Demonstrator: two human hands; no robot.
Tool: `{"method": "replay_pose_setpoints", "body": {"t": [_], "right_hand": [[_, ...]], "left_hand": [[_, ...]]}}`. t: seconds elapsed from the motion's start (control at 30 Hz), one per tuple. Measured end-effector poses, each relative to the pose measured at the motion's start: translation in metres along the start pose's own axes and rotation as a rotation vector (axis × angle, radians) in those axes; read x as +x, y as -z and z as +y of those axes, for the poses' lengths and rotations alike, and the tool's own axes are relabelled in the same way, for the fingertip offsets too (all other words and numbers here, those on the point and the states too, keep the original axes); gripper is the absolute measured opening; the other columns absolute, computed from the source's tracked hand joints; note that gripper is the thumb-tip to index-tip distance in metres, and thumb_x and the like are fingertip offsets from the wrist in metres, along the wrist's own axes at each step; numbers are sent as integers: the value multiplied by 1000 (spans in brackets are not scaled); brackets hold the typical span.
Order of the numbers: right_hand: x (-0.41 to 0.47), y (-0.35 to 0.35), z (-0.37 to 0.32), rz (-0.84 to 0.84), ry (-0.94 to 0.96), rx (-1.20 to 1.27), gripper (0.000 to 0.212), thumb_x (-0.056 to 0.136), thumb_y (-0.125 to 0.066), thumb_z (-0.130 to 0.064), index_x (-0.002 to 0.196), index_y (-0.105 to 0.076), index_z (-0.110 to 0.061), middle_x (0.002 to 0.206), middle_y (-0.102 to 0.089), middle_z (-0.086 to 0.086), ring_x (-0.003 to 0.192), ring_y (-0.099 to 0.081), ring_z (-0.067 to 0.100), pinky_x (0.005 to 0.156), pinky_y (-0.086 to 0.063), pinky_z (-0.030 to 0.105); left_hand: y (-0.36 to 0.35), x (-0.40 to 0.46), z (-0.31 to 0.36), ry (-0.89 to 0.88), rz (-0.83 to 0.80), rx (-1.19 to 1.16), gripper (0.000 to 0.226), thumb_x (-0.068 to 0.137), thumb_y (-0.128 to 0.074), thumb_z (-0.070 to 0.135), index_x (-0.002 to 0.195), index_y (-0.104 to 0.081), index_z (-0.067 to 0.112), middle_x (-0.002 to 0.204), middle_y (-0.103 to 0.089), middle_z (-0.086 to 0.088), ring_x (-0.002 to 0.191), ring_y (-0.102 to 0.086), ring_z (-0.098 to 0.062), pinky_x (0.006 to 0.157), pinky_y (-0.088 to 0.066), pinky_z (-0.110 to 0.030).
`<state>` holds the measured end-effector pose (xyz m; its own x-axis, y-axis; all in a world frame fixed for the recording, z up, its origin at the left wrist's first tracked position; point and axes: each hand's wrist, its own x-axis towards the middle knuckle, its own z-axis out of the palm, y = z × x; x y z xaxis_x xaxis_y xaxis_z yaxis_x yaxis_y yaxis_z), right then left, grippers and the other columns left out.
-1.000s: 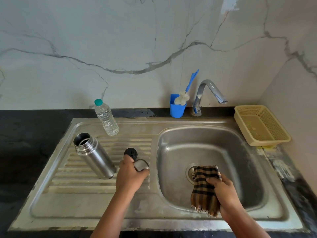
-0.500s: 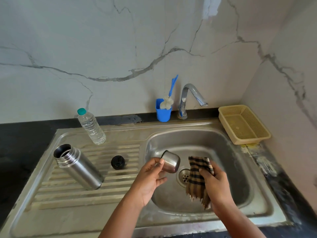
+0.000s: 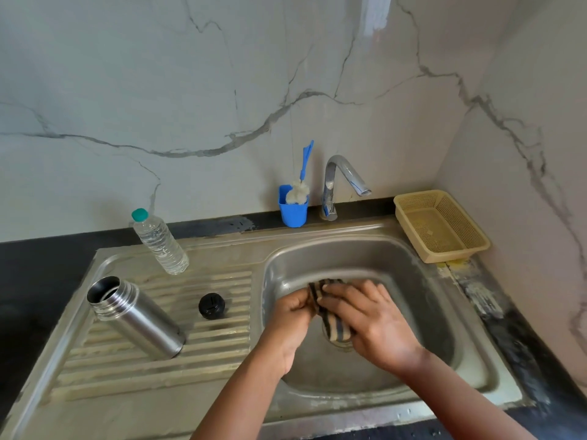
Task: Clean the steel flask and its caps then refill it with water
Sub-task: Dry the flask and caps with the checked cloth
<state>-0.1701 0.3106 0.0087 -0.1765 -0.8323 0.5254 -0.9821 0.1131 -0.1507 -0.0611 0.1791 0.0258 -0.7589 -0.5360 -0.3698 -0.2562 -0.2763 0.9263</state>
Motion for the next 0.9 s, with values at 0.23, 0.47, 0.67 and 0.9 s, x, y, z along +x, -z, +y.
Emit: {"method": "replay_pose_setpoints", "body": {"t": [0.23,0.47,0.67,0.9], "right_hand": [[-9,7,2,44,41,-16,42,83,-50,-9,121,-65,-18,130,-62,-1,106,-56,28,77,-45,41],[1,10,-3,183,-491,633,41,83,-63,-16,123,-59,-23,121,-63,-10,109,-62,19,87,-52,45],[7,11,-3,150,-590,850,56,73,-87,-25,120,-58,-22,111,-69,-8,106,-66,14,89,-55,37],[2,-3,10,37,146,-110,32,91,-58,-16,123,-61,-22,135,-57,0,119,-53,29,91,-47,40]], "left_hand": [[-7,-4,4,-64,-6,-1,29,97,-50,-3,94,-75,12,95,-76,-2,96,-67,-12,87,-50,-21],[-3,-4,6,-144,-96,5,22,100,-52,4,104,-73,9,100,-76,-7,103,-69,-12,94,-48,-19],[8,-1,12,-133,-228,123,19,100,-54,13,109,-70,16,98,-75,-5,102,-69,-18,96,-51,-26],[6,7,13,-23,-99,-105,26,96,-50,-7,96,-74,3,92,-70,-14,94,-60,-24,96,-48,-40]]}}
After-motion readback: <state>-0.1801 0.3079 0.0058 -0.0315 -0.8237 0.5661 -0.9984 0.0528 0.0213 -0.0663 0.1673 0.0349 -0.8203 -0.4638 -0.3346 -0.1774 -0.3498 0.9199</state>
